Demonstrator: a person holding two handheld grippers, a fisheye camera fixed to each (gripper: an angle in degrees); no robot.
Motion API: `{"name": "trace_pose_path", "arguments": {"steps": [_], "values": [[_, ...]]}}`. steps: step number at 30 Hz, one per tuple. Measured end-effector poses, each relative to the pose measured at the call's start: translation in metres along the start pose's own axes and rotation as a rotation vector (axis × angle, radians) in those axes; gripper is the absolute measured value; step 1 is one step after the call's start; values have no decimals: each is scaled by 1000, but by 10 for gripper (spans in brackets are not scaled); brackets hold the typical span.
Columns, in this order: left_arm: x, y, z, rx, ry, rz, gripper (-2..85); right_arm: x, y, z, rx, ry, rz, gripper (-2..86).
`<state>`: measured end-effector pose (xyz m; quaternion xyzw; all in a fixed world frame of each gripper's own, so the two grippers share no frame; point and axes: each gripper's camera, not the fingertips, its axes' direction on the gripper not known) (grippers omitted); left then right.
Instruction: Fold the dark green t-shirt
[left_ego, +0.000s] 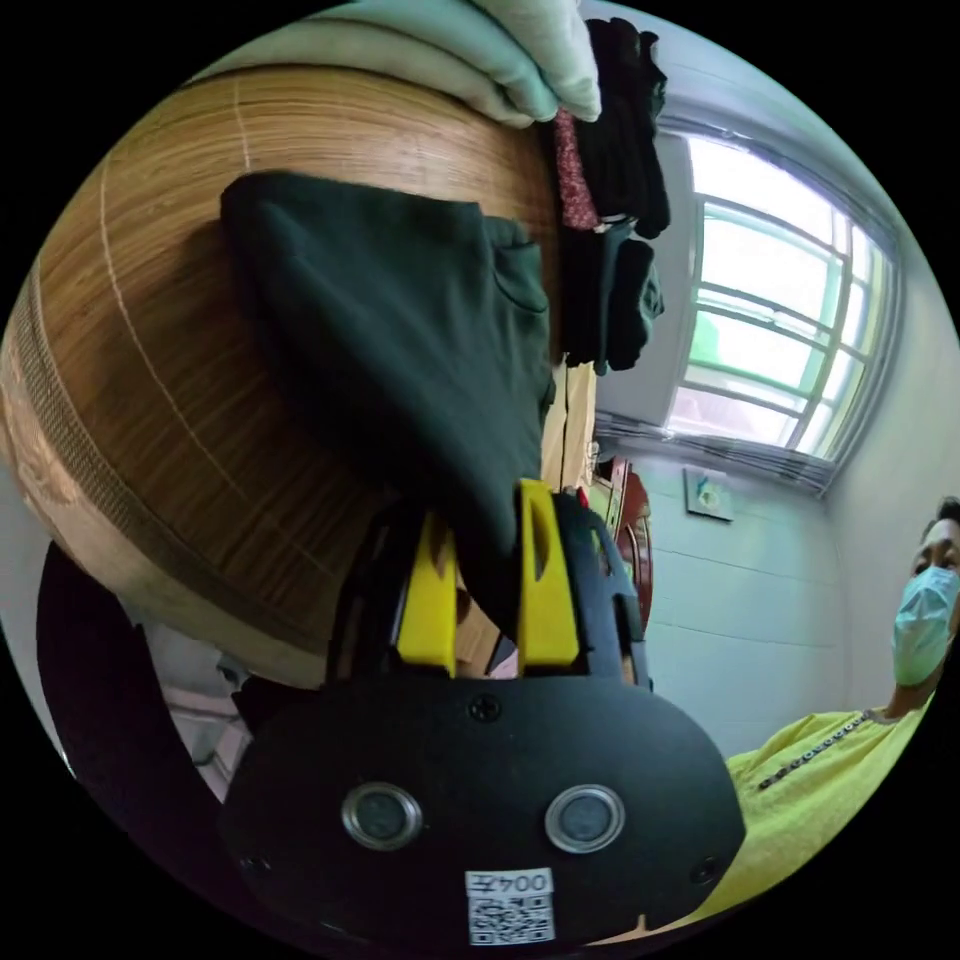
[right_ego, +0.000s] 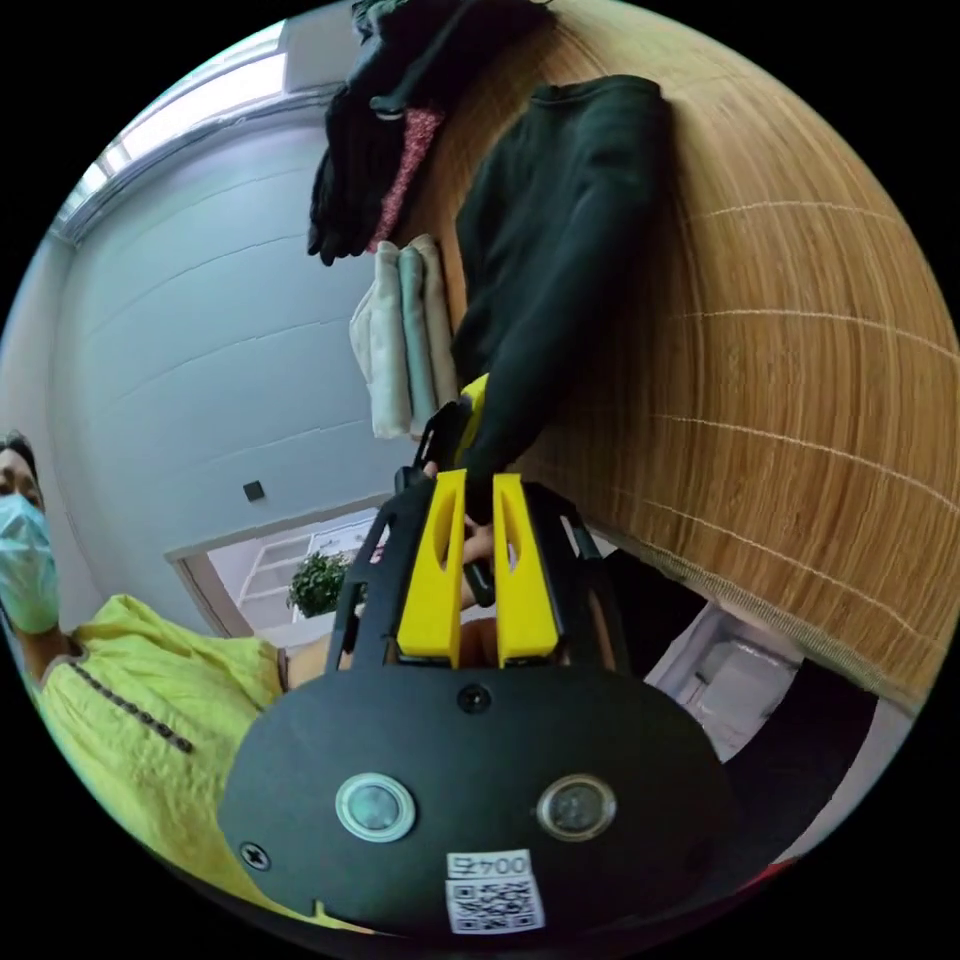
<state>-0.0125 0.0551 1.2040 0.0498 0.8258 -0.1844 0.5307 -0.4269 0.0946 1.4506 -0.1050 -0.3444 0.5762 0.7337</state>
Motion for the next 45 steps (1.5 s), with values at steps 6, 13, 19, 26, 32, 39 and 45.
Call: {"name": "trace_pose_path", "arguments": {"steps": [6, 13, 19, 26, 32, 39, 45], "values": [[31, -7, -22, -6, -70, 21, 81, 34, -38, -20, -8, -104, -51, 199], [38, -10, -57, -45, -51, -11, 79, 81, -118, -15, 180, -355, 138, 156], [28, -4, -90, -25, -40, -25, 80, 13, -161, -9, 230, -211, 48, 62], [80, -29, -173, 120, 195, 22, 81, -223, -215, 8, 119, 7, -289, 59], [146, -79, -307, 340, 209, 290, 82, -422, -251, 91, 37, -29, -618, 60], [65, -126, -379, 507, -88, 431, 82, -457, -299, 241, 1, -80, -675, 62], [-154, -159, -354, 421, 59, 85, 78, -305, -358, 387, -185, 149, -204, 57]]}}
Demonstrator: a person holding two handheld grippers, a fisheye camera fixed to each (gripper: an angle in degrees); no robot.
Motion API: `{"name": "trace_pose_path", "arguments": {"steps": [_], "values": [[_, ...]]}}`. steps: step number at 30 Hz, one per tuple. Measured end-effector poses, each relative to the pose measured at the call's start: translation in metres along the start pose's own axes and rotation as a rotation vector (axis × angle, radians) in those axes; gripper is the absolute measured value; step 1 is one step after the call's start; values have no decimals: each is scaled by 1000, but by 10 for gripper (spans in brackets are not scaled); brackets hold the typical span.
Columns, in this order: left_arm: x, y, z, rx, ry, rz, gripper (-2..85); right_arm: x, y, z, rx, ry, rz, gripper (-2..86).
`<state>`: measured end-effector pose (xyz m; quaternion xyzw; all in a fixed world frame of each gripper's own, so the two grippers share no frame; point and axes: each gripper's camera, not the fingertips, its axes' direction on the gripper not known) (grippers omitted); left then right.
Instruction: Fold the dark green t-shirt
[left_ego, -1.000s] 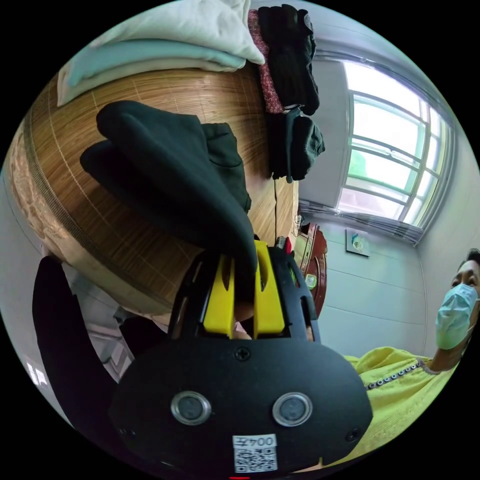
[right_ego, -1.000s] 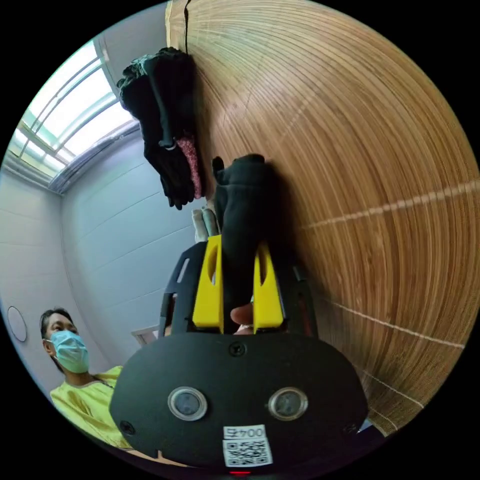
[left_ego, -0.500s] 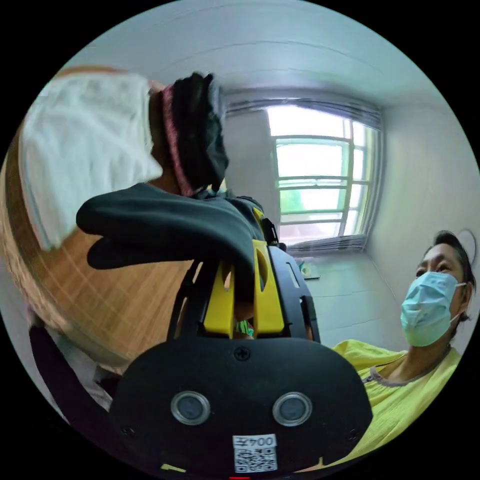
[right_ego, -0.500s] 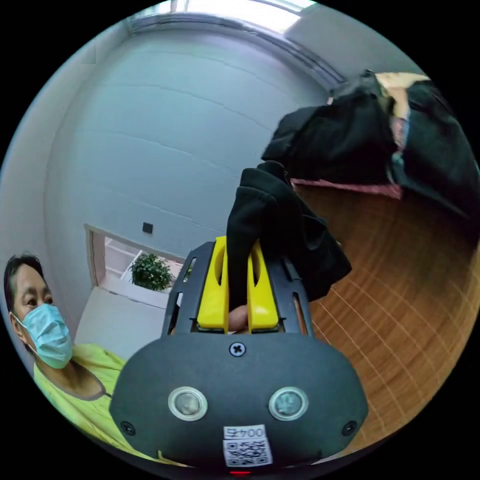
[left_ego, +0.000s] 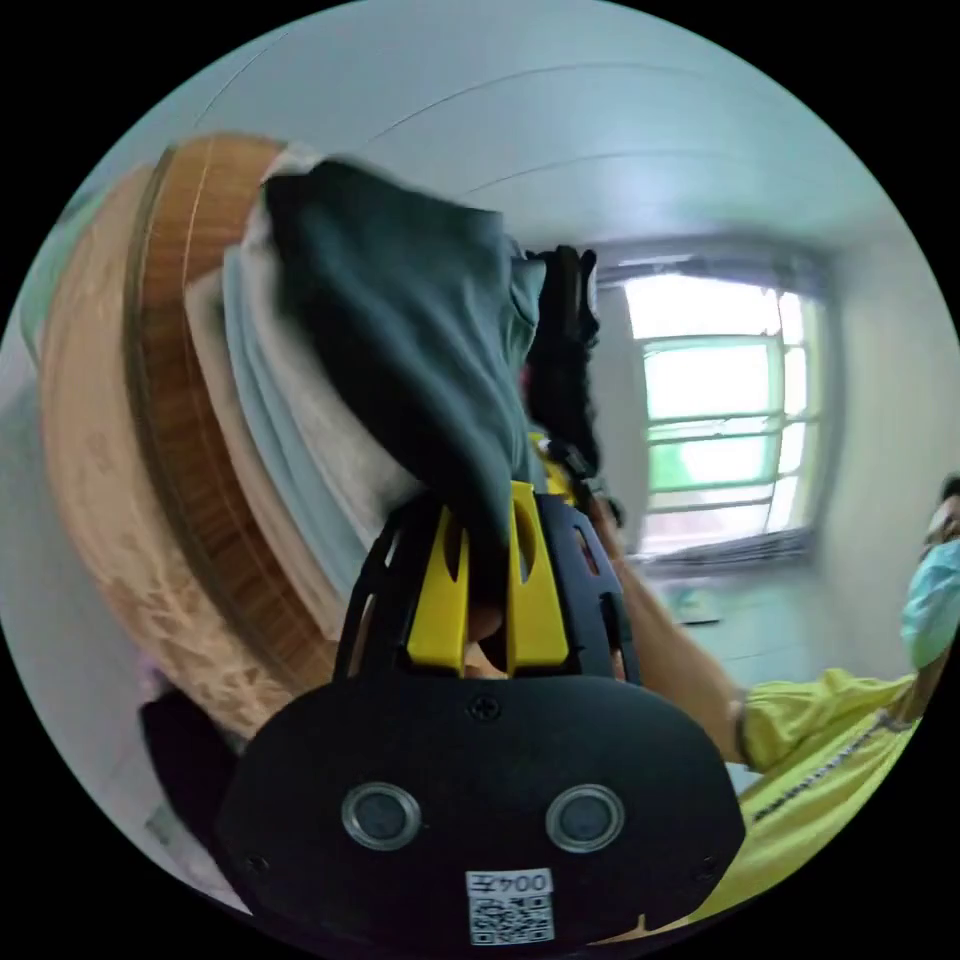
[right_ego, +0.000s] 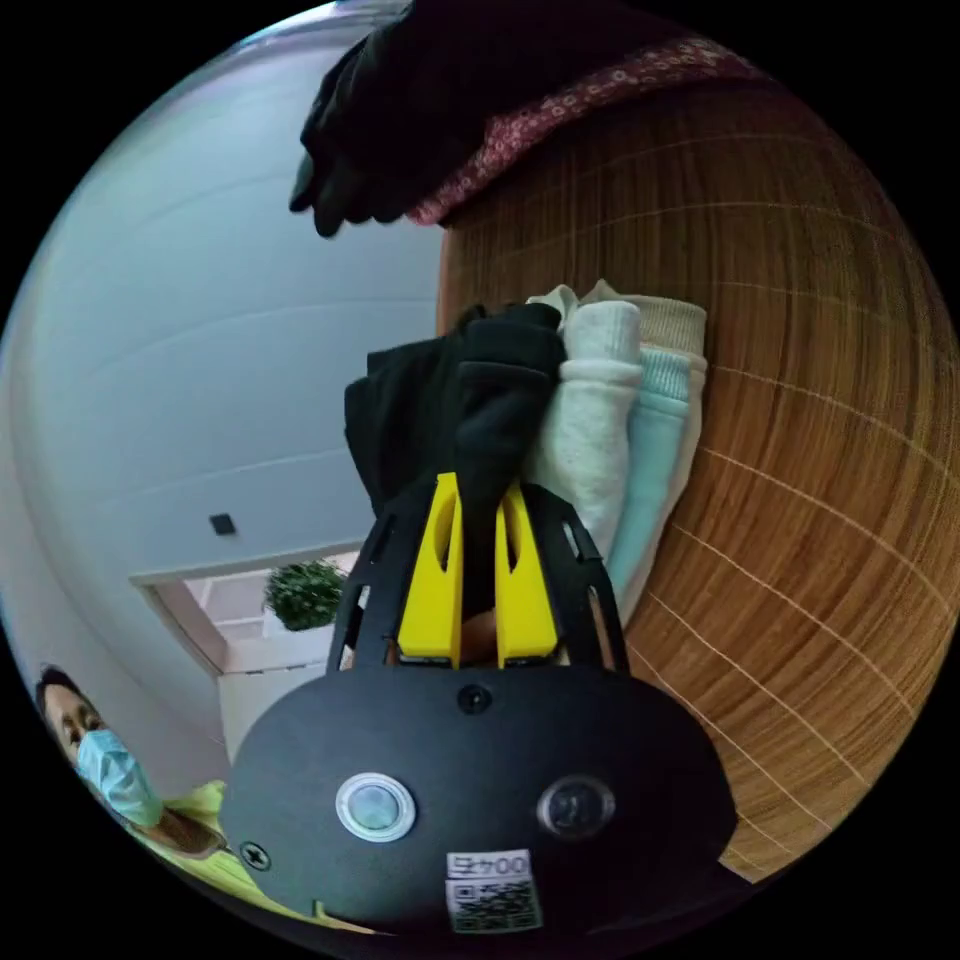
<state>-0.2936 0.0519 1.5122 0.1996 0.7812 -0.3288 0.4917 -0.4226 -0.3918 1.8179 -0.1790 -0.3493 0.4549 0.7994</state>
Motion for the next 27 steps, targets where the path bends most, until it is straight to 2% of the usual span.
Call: {"name": "trace_pose_path", "arguments": {"steps": [1, 3, 7, 9, 14, 18, 20, 27], "values": [[-3, -1, -1, -8, 25, 0, 78, 9, 3, -3, 69, -96, 23, 56], [16, -6, -8, -52, -58, 109, 79, 7, 7, -5, 110, -140, 30, 55], [4, -10, -19, -109, -79, 141, 83, -28, 15, -5, 112, 15, -126, 80], [-33, -9, -26, -124, 66, 40, 88, -27, 13, -3, 72, 12, -138, 105], [-31, 13, -76, -44, 124, 105, 144, 5, 46, -48, 225, -117, -175, 172], [-66, 43, -114, 118, 66, 17, 223, 71, 78, -49, 261, -269, -64, 236], [-76, 45, -118, 134, 33, 2, 268, 84, 84, -40, 260, -297, -57, 265], [-94, 50, -104, 108, -163, 36, 345, 89, 52, 3, 191, -315, -62, 324]]}}
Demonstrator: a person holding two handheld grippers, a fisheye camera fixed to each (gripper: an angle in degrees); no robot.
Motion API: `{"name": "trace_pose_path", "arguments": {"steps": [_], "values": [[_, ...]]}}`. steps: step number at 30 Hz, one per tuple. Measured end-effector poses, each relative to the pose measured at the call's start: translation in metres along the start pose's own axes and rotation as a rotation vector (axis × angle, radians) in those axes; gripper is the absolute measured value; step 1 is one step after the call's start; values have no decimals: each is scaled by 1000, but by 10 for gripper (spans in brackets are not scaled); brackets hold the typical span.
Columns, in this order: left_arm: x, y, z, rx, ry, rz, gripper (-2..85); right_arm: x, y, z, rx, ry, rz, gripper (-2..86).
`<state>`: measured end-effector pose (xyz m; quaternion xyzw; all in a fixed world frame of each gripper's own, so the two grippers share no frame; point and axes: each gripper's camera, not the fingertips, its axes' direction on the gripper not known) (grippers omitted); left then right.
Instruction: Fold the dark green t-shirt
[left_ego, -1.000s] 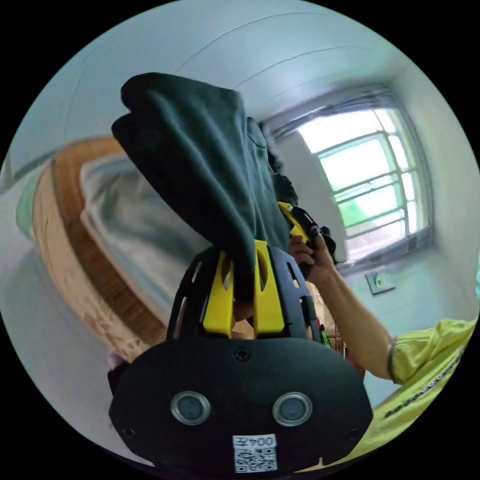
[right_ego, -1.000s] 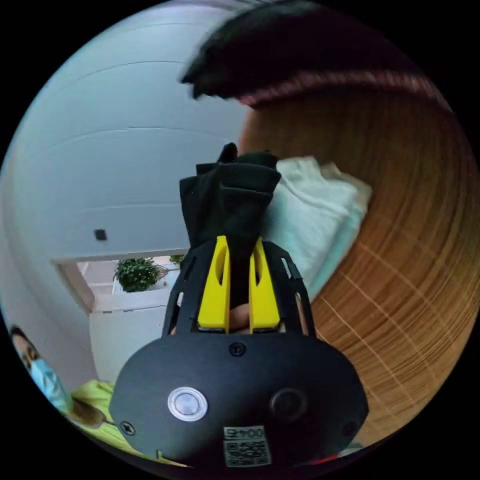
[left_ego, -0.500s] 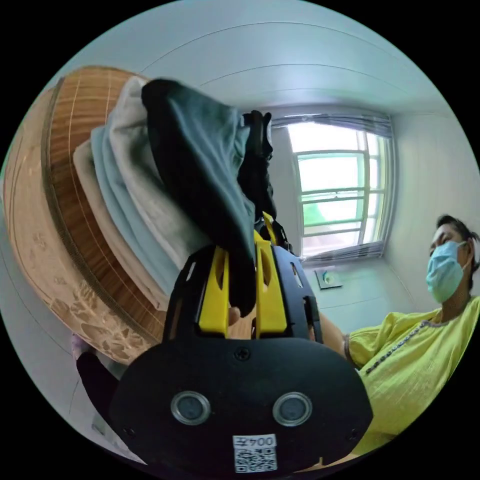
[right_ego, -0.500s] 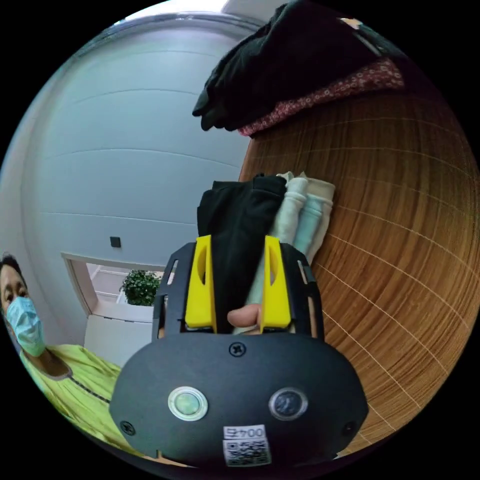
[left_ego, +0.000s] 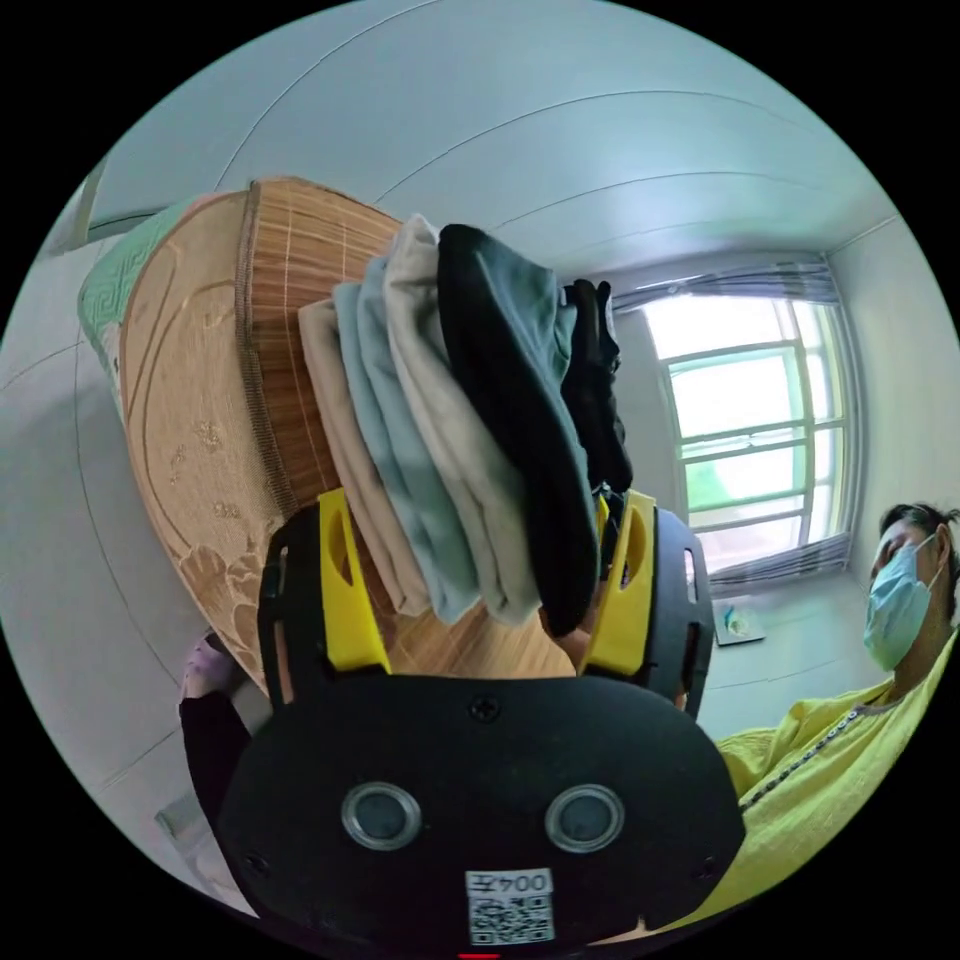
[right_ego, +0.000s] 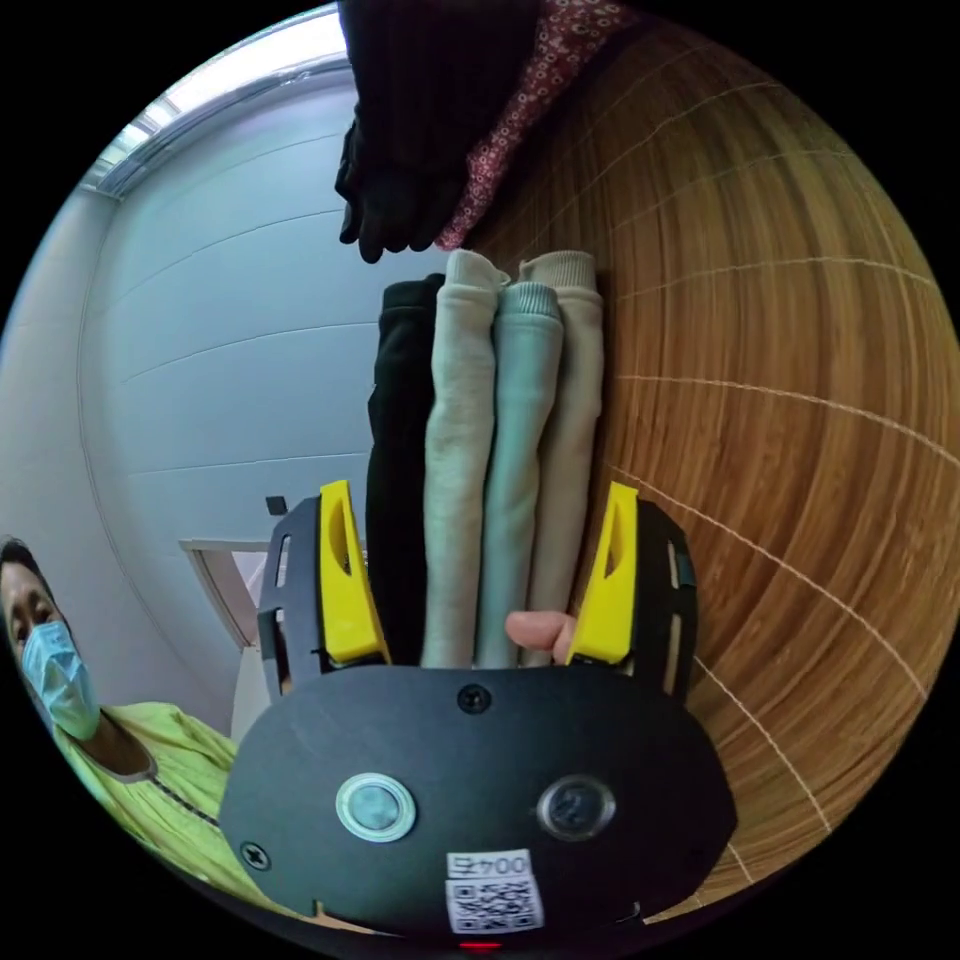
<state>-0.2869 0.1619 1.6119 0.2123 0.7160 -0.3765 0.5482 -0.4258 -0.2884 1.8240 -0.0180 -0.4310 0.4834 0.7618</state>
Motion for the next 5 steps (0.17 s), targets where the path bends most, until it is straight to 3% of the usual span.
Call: {"name": "trace_pose_path", "arguments": {"steps": [5], "values": [[-22, -5, 19, -20, -10, -35, 369, 3, -17, 23, -84, 18, -20, 329]]}}
